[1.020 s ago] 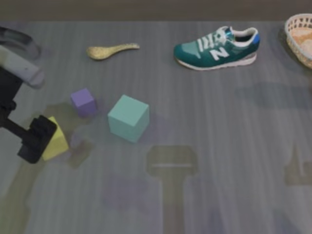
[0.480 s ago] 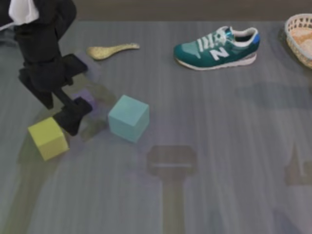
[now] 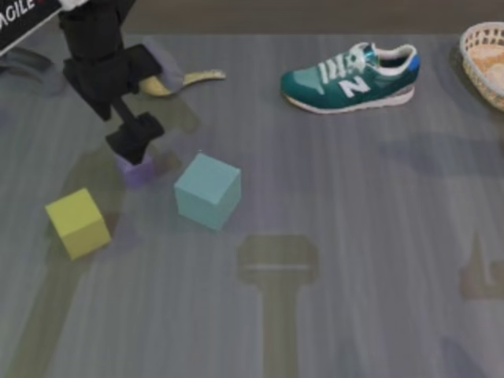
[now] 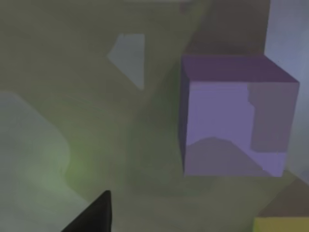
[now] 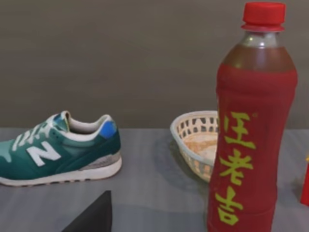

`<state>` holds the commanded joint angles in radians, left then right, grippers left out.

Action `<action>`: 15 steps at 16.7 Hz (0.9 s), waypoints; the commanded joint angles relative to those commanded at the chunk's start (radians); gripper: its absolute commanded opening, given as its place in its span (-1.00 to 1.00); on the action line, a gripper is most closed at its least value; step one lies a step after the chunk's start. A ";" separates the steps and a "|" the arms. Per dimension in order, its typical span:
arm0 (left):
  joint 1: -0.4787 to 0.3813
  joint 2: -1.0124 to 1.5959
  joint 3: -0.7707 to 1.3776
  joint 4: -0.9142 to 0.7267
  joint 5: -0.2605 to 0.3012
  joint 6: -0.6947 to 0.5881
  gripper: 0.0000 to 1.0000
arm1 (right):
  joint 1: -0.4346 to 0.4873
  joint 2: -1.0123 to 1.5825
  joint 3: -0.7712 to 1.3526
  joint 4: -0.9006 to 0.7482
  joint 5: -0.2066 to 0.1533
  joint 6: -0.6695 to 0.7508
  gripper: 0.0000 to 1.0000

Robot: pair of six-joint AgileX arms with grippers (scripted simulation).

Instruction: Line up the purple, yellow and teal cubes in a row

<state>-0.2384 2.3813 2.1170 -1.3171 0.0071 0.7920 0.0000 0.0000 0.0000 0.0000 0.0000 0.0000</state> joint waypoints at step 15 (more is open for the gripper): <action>0.002 0.070 -0.189 0.276 -0.001 0.005 1.00 | 0.000 0.000 0.000 0.000 0.000 0.000 1.00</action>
<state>-0.2364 2.4518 1.9279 -1.0415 0.0058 0.7972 0.0000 0.0000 0.0000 0.0000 0.0000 0.0000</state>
